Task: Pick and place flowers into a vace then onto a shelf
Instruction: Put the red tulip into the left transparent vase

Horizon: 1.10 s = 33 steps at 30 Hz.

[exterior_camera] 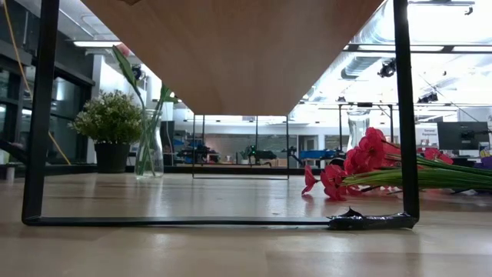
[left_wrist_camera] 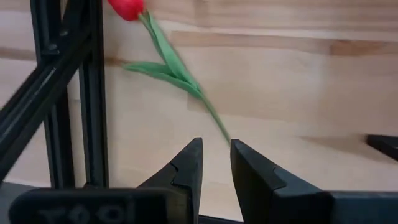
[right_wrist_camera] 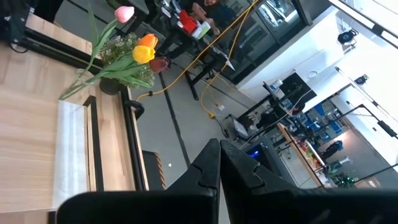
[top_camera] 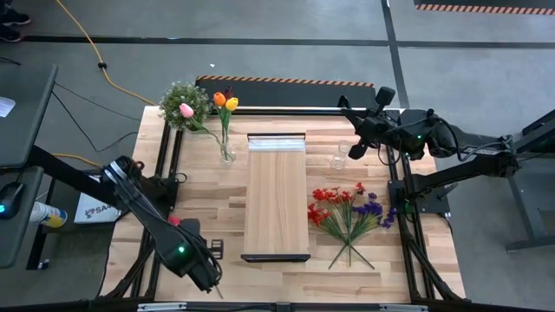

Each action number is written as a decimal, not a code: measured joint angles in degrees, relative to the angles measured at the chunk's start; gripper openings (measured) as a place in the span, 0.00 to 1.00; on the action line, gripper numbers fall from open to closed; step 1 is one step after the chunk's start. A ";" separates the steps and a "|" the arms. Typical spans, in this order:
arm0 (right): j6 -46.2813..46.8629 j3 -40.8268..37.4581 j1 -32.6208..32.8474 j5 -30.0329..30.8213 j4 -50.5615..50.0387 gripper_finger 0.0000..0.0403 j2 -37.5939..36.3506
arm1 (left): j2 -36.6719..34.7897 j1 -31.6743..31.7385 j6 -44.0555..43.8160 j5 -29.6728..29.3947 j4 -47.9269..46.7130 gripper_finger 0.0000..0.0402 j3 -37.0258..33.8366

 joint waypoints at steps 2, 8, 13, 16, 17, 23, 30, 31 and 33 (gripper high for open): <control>0.17 0.00 -0.01 -0.06 -0.04 0.00 0.02 | 0.88 0.00 -0.13 1.04 0.75 0.29 0.00; 0.19 0.00 0.01 -0.39 -0.03 0.00 0.00 | 4.47 0.00 -0.43 2.03 2.43 0.29 0.00; 0.65 0.00 0.01 -0.41 -0.03 0.00 0.01 | 7.93 0.00 -0.82 5.25 3.38 0.29 0.00; 1.60 0.00 0.00 -0.71 -0.02 0.00 0.02 | 9.57 -0.02 -1.02 5.43 4.18 0.29 0.00; 1.65 0.00 0.01 -0.73 -0.01 0.00 0.02 | 9.96 -0.02 -1.04 5.43 4.52 0.29 0.00; 1.68 0.00 0.01 -1.91 -0.01 0.00 0.02 | 10.57 -0.02 -0.82 5.01 4.66 0.29 0.00; 1.70 -0.01 0.01 -2.78 -0.01 0.00 0.02 | 10.57 -0.04 4.49 5.01 4.05 0.29 0.00; 1.70 -0.01 0.01 -2.77 -0.01 0.00 0.01 | 10.57 -0.04 5.95 5.01 4.19 0.29 0.00; 1.70 0.00 0.01 -2.77 -0.01 0.00 0.02 | 10.57 -0.04 7.95 5.01 4.22 0.29 0.00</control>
